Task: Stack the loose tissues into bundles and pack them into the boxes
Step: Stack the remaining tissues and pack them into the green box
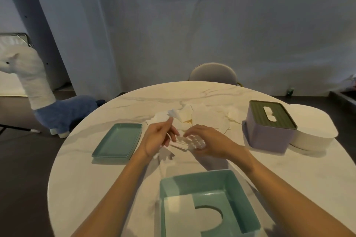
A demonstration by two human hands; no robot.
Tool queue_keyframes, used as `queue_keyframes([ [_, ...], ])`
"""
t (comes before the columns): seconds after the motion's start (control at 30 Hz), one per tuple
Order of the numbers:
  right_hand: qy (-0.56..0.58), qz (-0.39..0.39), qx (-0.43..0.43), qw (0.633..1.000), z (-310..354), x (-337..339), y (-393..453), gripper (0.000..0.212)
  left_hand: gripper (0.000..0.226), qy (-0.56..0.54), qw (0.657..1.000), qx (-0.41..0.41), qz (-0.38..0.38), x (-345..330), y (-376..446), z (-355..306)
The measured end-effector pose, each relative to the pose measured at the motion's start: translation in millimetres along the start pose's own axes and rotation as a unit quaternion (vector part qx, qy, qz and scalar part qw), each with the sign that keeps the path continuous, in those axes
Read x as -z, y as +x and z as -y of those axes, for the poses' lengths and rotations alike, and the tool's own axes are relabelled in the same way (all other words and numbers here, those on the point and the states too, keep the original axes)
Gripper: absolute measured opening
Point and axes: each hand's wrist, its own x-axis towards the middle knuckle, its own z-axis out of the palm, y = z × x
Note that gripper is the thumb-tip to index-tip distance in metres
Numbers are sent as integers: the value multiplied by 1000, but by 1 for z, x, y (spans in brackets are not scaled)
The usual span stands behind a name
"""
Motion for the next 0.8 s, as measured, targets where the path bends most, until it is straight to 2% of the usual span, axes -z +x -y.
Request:
queue_keyframes([
  [0.17,-46,-44,11,998,5,-9,22,36,59,-31,992,-44,-115,-5,25,9],
  [0.3,-103,-47,27,993,-2,-4,49,28,59,-33,973,-2,-227,-12,57,12],
  [0.37,-64,-50,26,996,-6,6,54,26,60,-56,970,-17,-235,-11,56,15],
  [0.43,38,-47,24,998,-13,22,54,19,60,-79,973,-33,-212,-8,45,26],
  [0.53,142,-79,39,986,-15,50,51,11,59,-109,978,6,-178,-4,44,38],
  [0.6,181,-96,45,978,-8,68,49,17,75,-234,965,55,-101,-3,47,30],
  [0.63,203,-87,46,974,-4,75,46,22,83,-306,948,75,-38,-5,47,25],
  [0.7,250,-45,50,966,3,84,42,29,80,-406,906,96,69,-8,43,19],
  [0.8,244,30,60,967,5,83,42,26,85,-487,840,158,180,-13,30,23],
])
